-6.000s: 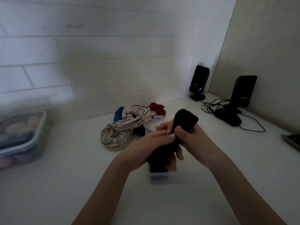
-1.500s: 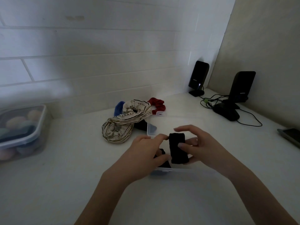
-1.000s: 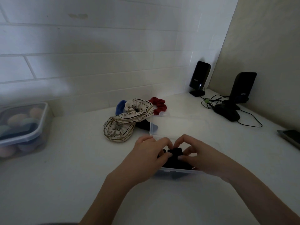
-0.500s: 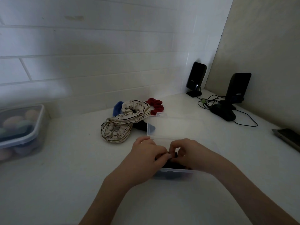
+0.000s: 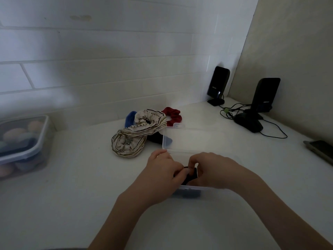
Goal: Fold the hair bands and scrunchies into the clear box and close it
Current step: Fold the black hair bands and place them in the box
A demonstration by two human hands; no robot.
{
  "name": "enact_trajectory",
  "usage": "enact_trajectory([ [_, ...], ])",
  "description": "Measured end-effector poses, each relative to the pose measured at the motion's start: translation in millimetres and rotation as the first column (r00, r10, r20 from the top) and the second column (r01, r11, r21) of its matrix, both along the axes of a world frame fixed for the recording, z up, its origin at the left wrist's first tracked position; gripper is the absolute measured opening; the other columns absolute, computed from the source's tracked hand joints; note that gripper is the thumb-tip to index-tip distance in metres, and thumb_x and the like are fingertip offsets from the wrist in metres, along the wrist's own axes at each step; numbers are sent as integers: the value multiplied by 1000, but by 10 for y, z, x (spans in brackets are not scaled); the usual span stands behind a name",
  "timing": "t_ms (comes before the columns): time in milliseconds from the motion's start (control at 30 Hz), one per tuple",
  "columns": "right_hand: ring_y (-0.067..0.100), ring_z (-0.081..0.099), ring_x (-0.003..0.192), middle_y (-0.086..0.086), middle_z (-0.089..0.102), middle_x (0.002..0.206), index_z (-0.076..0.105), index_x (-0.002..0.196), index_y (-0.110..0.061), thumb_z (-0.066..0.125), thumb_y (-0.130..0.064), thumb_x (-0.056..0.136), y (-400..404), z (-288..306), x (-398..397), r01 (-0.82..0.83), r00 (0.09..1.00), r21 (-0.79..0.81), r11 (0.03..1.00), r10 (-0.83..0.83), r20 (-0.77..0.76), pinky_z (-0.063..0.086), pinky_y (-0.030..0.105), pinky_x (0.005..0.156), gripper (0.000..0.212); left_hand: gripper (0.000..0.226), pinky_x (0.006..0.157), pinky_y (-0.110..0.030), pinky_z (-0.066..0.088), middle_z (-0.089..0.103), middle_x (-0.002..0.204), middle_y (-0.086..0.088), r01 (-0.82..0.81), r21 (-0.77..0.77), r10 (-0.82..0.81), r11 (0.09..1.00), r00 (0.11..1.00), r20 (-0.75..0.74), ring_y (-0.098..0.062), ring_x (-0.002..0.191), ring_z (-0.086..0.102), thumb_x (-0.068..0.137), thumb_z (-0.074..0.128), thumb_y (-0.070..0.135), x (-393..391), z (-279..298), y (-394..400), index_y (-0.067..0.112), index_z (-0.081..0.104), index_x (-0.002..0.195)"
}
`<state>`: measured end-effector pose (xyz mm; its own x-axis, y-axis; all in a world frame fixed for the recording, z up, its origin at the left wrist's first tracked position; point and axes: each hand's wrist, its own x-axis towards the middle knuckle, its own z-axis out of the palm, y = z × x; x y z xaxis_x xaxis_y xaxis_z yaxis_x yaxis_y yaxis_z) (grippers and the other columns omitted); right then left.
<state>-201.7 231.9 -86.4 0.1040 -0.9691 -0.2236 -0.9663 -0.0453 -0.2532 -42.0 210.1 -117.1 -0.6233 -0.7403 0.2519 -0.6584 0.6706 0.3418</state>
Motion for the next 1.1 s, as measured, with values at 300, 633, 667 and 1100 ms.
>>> enact_trajectory([
  [300, 8, 51, 61, -12, 55, 76, 50, 92, -29, 64, -40, 82, -50, 99, -29, -81, 996, 198, 977, 74, 45, 39, 18, 53, 21, 43, 103, -21, 13, 50, 61, 7, -21, -8, 22, 1000, 995, 102, -8, 73, 42, 94, 38, 45, -17, 64, -13, 21, 60, 66],
  [633, 8, 44, 59, -11, 48, 69, 45, 75, -26, 64, -41, 82, -83, 69, -24, -137, 990, 185, 973, 138, 7, 34, 20, 53, 25, 41, 98, -16, 19, 52, 56, 4, 42, 103, -33, 994, 996, -89, -7, 62, 47, 94, 44, 38, 46, 51, -10, 17, 58, 62],
  [667, 7, 46, 56, -10, 53, 68, 49, 78, -25, 67, -39, 80, -78, 110, -58, -123, 991, 222, 967, 107, 83, 36, 19, 53, 23, 40, 97, -16, 26, 58, 58, 1, 57, 143, -34, 988, 987, -160, -11, 61, 52, 93, 46, 37, 61, 65, -7, 15, 63, 64],
  [1100, 6, 44, 43, -4, 62, 53, 67, 80, -19, 72, -29, 80, -42, 219, -360, -3, 921, 31, 1000, -10, 390, 36, 16, 44, 11, 29, 72, -4, 43, 72, 66, 4, 12, 288, 176, 958, 768, -616, -3, 65, 66, 91, 53, 25, 107, 162, -35, 16, 76, 75],
])
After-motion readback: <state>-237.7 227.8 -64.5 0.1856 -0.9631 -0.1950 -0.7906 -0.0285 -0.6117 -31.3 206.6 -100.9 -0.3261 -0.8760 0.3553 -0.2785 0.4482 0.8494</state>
